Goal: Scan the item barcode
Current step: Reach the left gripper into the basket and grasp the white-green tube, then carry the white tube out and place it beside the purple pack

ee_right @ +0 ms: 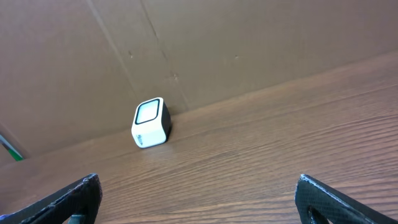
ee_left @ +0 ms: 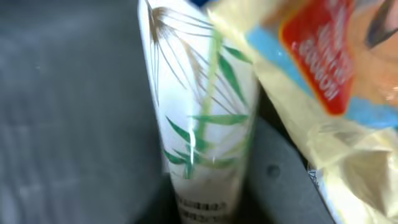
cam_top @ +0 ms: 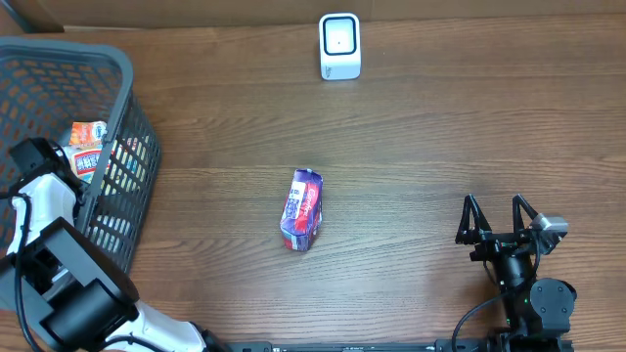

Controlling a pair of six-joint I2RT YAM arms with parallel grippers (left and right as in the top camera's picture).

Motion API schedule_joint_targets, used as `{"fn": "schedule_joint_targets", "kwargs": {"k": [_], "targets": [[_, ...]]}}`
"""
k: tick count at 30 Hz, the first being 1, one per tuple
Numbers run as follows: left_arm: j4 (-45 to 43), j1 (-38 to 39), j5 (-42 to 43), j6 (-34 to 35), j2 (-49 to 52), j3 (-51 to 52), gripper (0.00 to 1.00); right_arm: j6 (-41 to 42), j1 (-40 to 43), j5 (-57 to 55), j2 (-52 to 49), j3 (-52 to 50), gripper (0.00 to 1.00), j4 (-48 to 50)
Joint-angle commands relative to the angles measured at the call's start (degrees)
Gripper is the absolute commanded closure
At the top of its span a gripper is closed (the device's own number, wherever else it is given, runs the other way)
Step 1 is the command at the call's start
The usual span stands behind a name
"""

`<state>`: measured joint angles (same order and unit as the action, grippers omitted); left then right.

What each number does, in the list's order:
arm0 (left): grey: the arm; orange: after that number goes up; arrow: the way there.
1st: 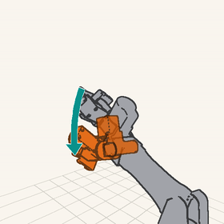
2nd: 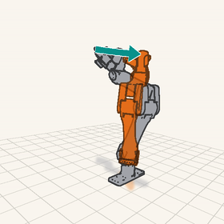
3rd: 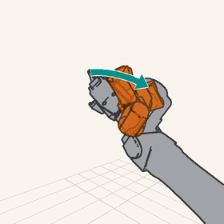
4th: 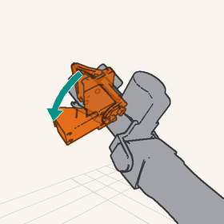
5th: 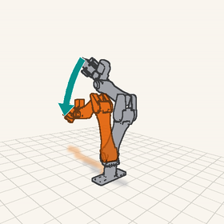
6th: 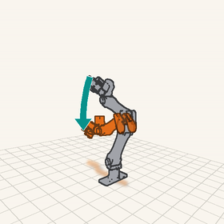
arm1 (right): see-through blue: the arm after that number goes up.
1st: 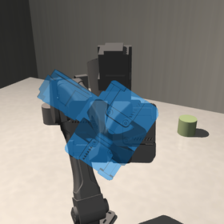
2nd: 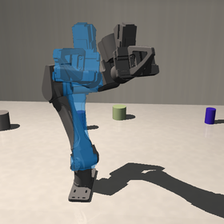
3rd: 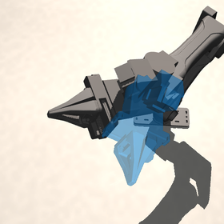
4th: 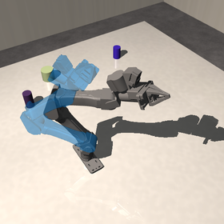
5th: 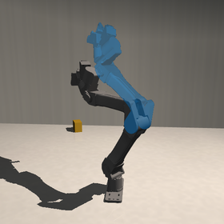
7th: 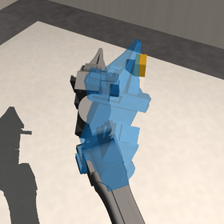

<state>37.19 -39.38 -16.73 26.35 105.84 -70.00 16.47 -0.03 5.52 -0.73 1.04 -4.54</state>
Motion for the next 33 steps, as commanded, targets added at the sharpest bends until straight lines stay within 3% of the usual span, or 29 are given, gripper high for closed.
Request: {"fn": "schedule_joint_targets", "kwargs": {"k": [1,9,21,28,32,33], "targets": [[0.02,-0.02,0.22,-0.61,-0.20,0.76,0.96,0.00,-0.24,-0.55,0.46,-0.59,0.00,0.24],[5.84,0.11,2.12,-0.17,-3.76,-2.89,0.96,0.00,-0.24,-0.55,0.46,-0.59,0.00,0.24],[23.39,0.17,9.57,-3.54,-17.86,-33.24,0.96,0.00,-0.24,-0.55,0.46,-0.59,0.00,0.24],[25.11,3.37,14.47,-9.64,-24.35,-38.86,0.96,0.00,-0.24,-0.55,0.46,-0.59,0.00,0.24],[27.08,8.98,27.74,-17.59,-26.45,-38.86,0.96,0.00,-0.24,-0.55,0.46,-0.59,0.00,0.24],[29.44,14.21,35.93,-21.22,-26.51,-38.84,0.96,0.00,-0.24,-0.55,0.46,-0.59,0.00,0.24]]}}
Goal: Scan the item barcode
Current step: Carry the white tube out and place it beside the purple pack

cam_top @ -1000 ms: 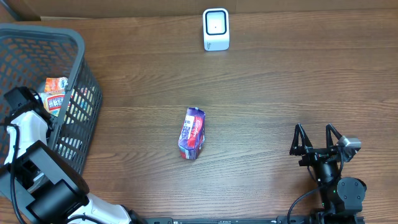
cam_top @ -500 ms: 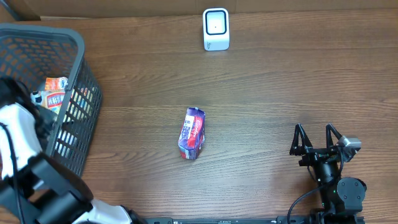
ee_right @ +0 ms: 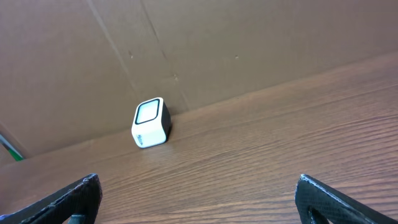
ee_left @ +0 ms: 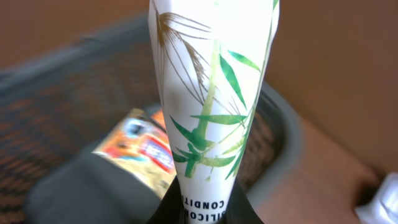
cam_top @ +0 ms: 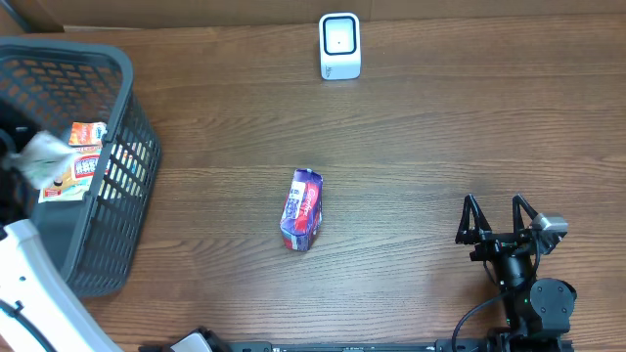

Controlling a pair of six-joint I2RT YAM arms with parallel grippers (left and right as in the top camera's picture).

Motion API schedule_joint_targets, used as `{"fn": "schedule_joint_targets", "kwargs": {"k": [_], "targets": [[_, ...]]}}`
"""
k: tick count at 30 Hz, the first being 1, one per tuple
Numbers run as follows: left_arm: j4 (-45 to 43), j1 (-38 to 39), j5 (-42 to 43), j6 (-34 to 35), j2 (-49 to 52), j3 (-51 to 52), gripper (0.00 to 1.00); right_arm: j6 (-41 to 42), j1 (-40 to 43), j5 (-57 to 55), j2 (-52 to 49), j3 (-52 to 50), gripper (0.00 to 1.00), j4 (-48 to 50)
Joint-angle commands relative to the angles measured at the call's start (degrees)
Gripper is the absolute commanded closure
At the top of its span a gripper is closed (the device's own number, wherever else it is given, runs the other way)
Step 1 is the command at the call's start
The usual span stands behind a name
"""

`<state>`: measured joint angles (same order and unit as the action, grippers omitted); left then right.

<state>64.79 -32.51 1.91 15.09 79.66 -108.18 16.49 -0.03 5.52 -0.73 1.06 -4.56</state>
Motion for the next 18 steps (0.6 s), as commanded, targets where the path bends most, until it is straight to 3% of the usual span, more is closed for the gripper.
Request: {"fn": "schedule_joint_targets", "kwargs": {"k": [1,3,7,9,12,18], "targets": [[2.89,9.49,19.69,-10.78,-0.22,-0.48,0.96,-0.02,-0.24,-0.55,0.46,-0.61,0.00,0.26],[5.40,15.80,23.32,-11.32,0.22,0.79,0.96,-0.02,-0.24,-0.55,0.46,-0.61,0.00,0.26],[4.92,29.53,20.24,-10.05,1.42,6.62,0.96,-0.02,-0.24,-0.55,0.46,-0.61,0.00,0.26],[-1.64,40.02,15.56,-5.86,2.82,14.29,0.96,-0.02,-0.24,-0.55,0.46,-0.61,0.00,0.26],[-10.25,49.83,12.92,-3.76,5.64,22.05,0.96,-0.02,-0.24,-0.55,0.46,-0.61,0.00,0.26],[-22.58,59.89,12.48,-1.92,15.34,28.44,0.96,-0.02,-0.24,-0.55,0.46,-0.61,0.00,0.26]]}}
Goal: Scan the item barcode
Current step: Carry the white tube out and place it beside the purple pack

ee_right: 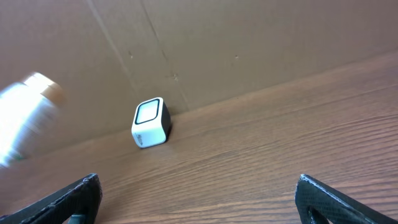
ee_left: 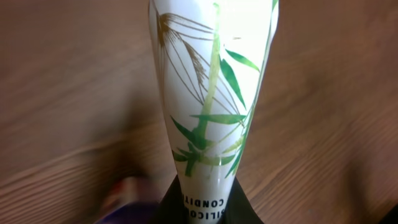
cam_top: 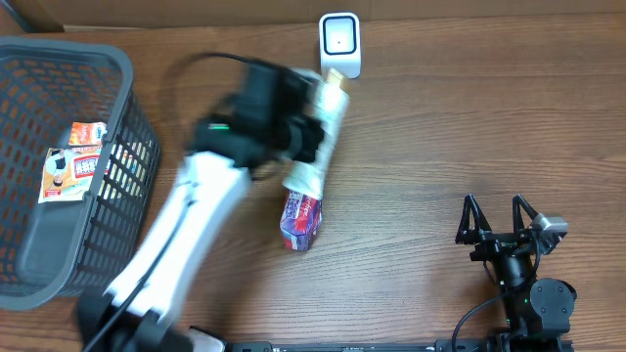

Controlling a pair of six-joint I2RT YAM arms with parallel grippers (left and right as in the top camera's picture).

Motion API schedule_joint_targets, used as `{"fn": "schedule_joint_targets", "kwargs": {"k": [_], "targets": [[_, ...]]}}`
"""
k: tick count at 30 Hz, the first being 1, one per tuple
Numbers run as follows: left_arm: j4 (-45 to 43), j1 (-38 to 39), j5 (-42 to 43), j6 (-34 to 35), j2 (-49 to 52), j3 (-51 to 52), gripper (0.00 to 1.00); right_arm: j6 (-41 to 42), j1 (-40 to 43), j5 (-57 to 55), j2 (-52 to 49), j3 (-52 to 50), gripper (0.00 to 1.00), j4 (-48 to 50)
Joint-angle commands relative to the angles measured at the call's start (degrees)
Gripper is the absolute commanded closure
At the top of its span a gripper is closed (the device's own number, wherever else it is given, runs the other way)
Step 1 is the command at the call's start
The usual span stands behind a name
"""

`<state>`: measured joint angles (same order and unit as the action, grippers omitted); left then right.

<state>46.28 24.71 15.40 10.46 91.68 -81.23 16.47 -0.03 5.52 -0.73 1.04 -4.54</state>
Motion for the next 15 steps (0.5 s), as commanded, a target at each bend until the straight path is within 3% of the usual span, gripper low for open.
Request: {"fn": "schedule_joint_targets", "kwargs": {"k": [1,8,9,10,12,15], "targets": [[-5.33,3.28,-1.03,3.43,5.60,1.84,0.96,0.00,-0.24,-0.55,0.46,-0.59,0.00,0.24],[-5.73,3.41,-1.20,5.03,18.38,1.99,0.96,0.00,-0.24,-0.55,0.46,-0.59,0.00,0.24],[-5.18,3.32,-1.14,5.03,18.64,1.99,0.84,0.00,-0.24,-0.55,0.46,-0.59,0.00,0.24],[-4.52,3.34,-0.81,4.70,18.53,1.88,0.64,0.00,-0.24,-0.55,0.46,-0.59,0.00,0.24],[-2.29,3.34,-1.11,1.79,17.07,0.20,0.00,0.00,-0.24,-0.55,0.46,-0.59,0.00,0.24],[3.63,3.32,-3.96,0.24,13.68,-6.12,0.00,0.00,-0.24,-0.55,0.46,-0.59,0.00,0.24]]}}
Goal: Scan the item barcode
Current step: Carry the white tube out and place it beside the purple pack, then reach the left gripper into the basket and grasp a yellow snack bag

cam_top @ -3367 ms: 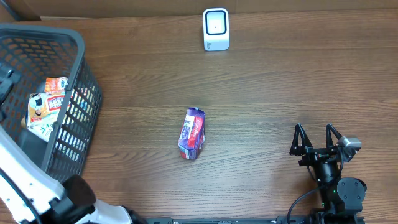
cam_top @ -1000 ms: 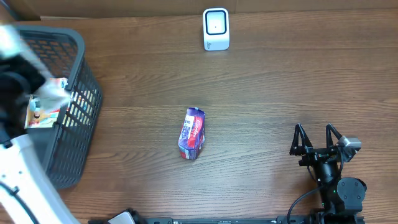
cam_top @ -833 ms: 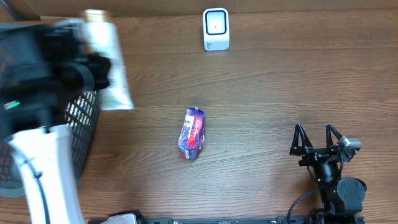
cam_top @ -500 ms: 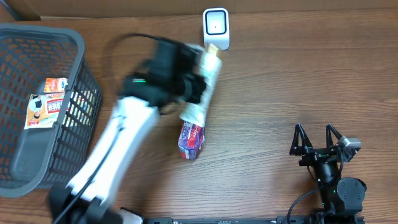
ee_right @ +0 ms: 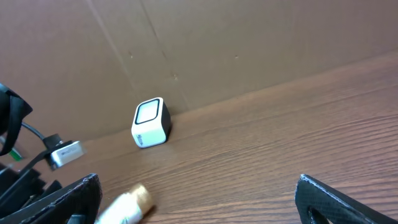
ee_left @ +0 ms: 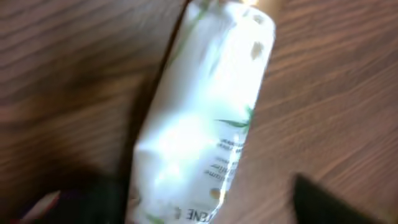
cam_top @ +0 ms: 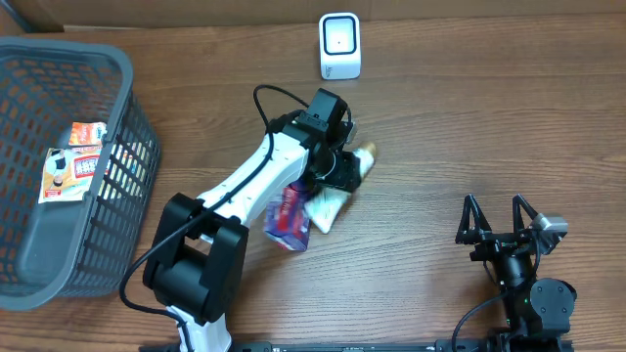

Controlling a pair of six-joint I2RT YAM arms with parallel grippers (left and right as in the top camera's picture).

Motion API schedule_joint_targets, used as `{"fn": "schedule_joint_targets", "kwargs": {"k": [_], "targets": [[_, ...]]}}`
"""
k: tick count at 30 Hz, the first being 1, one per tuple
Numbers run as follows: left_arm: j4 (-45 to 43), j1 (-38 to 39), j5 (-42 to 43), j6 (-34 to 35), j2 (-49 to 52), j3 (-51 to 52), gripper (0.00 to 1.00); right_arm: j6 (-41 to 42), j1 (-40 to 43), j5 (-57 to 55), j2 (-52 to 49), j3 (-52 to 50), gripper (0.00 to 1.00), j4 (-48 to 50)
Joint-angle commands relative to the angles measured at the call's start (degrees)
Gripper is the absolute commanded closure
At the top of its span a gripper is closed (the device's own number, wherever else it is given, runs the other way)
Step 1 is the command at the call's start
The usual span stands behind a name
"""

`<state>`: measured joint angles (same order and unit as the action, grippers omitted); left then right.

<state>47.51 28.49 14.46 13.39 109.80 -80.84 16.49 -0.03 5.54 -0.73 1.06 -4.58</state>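
Observation:
A white tube [cam_top: 333, 196] with green leaf print and a gold cap [cam_top: 365, 156] lies on the wooden table, its lower end against a purple carton [cam_top: 289, 220]. My left gripper [cam_top: 331, 174] hovers just over the tube, open. In the left wrist view the tube [ee_left: 199, 124] lies between the spread fingers, with a gap on its right side. The white scanner [cam_top: 339, 46] stands at the back centre and also shows in the right wrist view as the scanner [ee_right: 151, 122]. My right gripper [cam_top: 497, 221] rests open at the front right, holding nothing.
A dark plastic basket [cam_top: 117, 68] at the left holds orange and white packets [cam_top: 73, 161]. A cardboard wall [ee_right: 217, 50] runs behind the scanner. The left arm [cam_top: 245, 200] stretches across the table's middle from the front.
My left gripper held the tube raised near the scanner. Now the tube lies on the table beside the purple carton and the gripper is open over it. The right arm has not moved.
My left gripper was down in the basket at the tube. Then it held the tube above the basket. Then it held it over the table near the scanner, and now the tube lies released next to the carton.

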Motion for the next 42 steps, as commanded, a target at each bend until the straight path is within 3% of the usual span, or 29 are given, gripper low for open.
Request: {"fn": "schedule_joint_targets", "kwargs": {"k": [1,9,11,14,19,24,35,42], "targets": [[5.14,-0.46,-4.76,-2.69,-5.92,-9.86,0.00,-0.02,-0.24,-0.57,0.46,-0.61,0.00,0.28],[24.72,-8.50,-18.34,-2.43,-15.50,-46.01,0.00,-0.02,-0.24,-0.57,0.46,-0.61,0.00,0.28],[30.86,-15.39,-23.65,-0.48,-16.72,-53.70,0.00,-0.02,-0.24,-0.57,0.46,-0.61,0.00,0.28],[37.05,-25.18,-27.39,3.91,-17.49,-56.59,0.01,-0.02,-0.24,-0.57,0.46,-0.61,0.00,0.28],[43.32,-45.16,-26.49,8.09,-16.20,-54.25,0.00,-0.02,-0.24,-0.57,0.46,-0.61,0.00,0.28],[38.77,-56.48,-21.51,8.11,-12.61,-45.90,0.00,-0.02,-0.24,-0.57,0.46,-0.61,0.00,0.28],[19.41,-62.58,-20.13,7.98,-1.97,-23.65,0.00,-0.02,-0.24,-0.57,0.46,-0.61,0.00,0.28],[9.55,-62.53,-19.87,17.40,8.94,-17.33,0.00,-0.02,-0.24,-0.57,0.46,-0.61,0.00,0.28]]}}
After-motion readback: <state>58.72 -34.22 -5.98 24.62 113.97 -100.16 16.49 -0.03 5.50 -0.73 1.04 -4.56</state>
